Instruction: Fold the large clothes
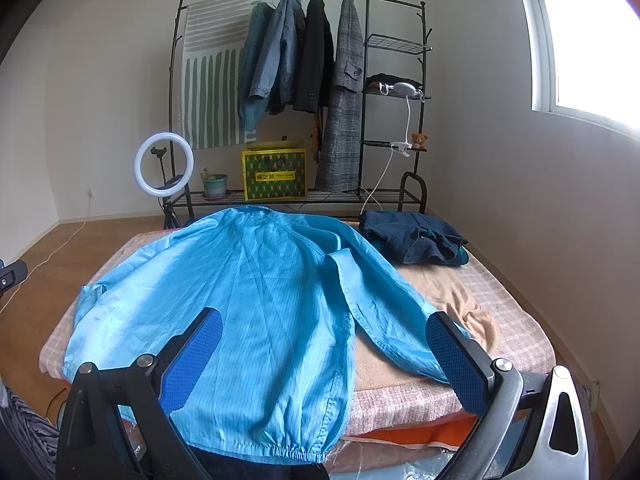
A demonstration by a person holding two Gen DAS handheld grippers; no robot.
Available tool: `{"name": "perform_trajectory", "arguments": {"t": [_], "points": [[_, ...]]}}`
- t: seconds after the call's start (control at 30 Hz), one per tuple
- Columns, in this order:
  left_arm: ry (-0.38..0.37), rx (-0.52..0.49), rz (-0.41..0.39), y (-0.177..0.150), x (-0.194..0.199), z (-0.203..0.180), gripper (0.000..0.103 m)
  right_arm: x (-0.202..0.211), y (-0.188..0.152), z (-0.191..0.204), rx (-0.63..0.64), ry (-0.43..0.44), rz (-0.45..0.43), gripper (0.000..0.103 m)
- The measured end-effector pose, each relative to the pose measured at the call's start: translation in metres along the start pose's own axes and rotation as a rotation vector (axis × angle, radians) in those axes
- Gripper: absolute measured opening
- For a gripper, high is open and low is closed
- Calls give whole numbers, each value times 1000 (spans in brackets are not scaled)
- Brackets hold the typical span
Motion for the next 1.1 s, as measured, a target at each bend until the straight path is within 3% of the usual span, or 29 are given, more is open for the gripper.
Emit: {"name": "perform_trajectory", "arguments": {"t": [0.63,0.93,1.1], "points": [[78,18,36,3,-36,31,103,-28,15,34,32,38,14,103],[157,41,80,10,-78,84,103,-55,35,66,94,57,1,103],[158,72,76,13,-101,121,100,-72,49,91,138,85,-9,103]]}}
Point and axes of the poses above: each gripper's, at about its wrist camera, not at the fingertips, and x roughly against the way its jaws point, z to its left, y to its top, the point moved 2 cm from there along -x, roughly the way its jaws point, and after that the axes turned 8 degrees about z, right-handed, at the moved point
